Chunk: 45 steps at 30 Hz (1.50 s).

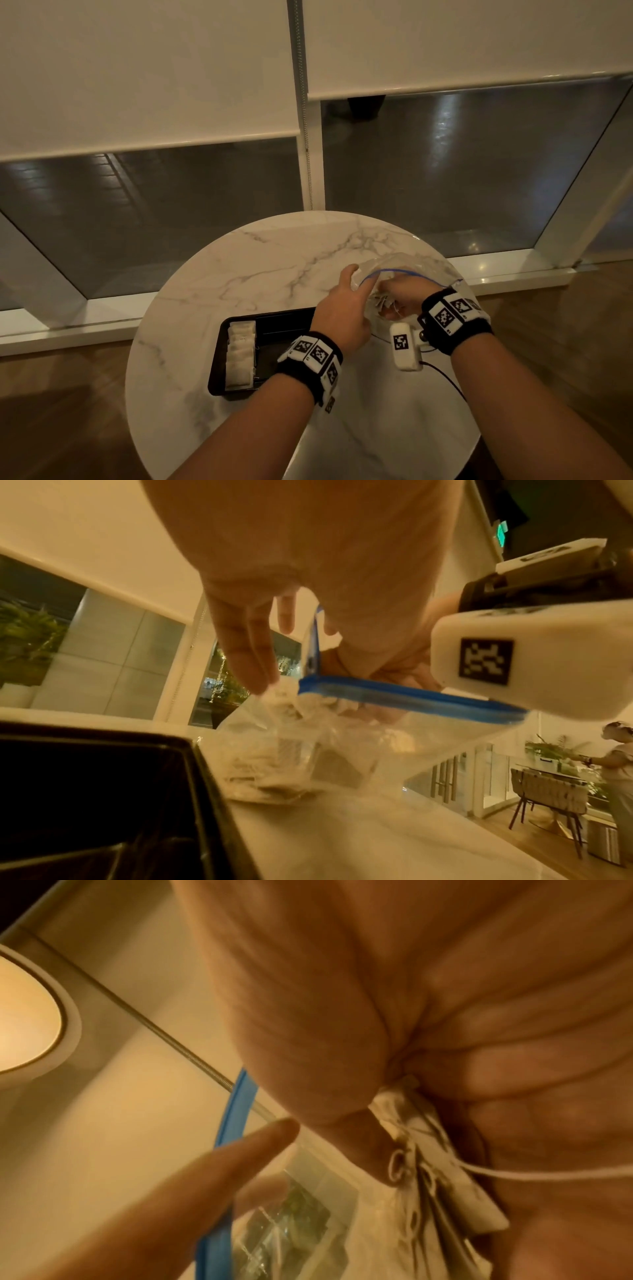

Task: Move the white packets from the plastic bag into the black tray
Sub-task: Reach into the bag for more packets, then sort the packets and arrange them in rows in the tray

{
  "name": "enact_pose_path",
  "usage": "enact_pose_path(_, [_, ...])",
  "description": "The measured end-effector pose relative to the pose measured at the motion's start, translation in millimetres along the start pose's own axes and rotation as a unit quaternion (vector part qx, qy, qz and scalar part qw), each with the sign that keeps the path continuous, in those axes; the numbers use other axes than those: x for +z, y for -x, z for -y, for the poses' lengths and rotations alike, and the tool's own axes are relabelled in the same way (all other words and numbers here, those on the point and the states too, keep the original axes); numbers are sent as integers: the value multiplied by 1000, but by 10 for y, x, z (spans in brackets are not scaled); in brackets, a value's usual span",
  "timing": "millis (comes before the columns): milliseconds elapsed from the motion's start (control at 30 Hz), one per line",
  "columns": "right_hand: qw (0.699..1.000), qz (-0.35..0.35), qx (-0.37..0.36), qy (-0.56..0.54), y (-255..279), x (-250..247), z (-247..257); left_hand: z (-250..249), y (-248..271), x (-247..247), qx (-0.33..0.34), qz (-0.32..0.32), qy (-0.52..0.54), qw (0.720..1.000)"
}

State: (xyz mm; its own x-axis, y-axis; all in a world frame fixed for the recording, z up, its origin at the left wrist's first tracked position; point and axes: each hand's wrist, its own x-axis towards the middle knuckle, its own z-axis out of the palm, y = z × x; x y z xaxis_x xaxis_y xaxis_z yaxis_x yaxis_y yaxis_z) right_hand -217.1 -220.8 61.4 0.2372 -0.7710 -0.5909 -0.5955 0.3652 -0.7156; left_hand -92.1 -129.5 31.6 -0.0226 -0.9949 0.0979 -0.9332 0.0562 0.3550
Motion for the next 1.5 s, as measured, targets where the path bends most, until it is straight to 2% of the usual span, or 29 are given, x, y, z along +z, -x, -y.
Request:
enact_pose_path(133, [984,-49,-26,171,155,59,120,-72,-130,-91,44,47,38,997])
enact_pose_path(300, [906,-111,-148,382,192,41,138,-83,-236,-125,46,58,70,995])
enact_pose_path(367, [896,-125,-156,396,215,53,120,-58,-261,-133,39,53,70,995])
enact_pose_path(467, [908,-150,-169,354,237,39,77,-4,-288,-109,31,42,64,997])
enact_pose_path(633, [957,-142,-151,202,264,-131,-127,126,-254,9,66,15,60,996])
enact_pose_path(700, [978,-106,-143,106,331,-202,-235,184,-211,14,83,19,51,995])
enact_pose_path(767, [987,-61,-148,32,457,-238,-324,244,-154,-2,92,11,47,995])
enact_pose_path(833, [988,-11,-143,-64,601,-224,-395,271,-59,-52,91,-10,93,991])
enact_pose_path(900, [984,27,-143,-107,705,-199,-446,254,63,-140,74,-46,156,984])
enact_pose_path(967, [980,48,-159,-109,752,-151,-494,236,199,-222,23,-87,255,963])
enact_pose_path(1033, [976,57,-177,-117,774,-76,-520,203,337,-291,-50,-88,408,907])
enact_pose_path(1133, [966,90,-207,-126,812,96,-480,143,540,-394,-119,-46,535,835])
enact_pose_path(1233, [957,133,-236,-100,865,305,-368,136,724,-478,-144,21,617,773])
enact_pose_path(1300, [953,151,-255,-69,894,447,-283,212,824,-481,-144,27,633,760])
enact_pose_path(1500, [950,163,-256,-67,902,789,-138,503,1088,-468,-194,-67,644,737])
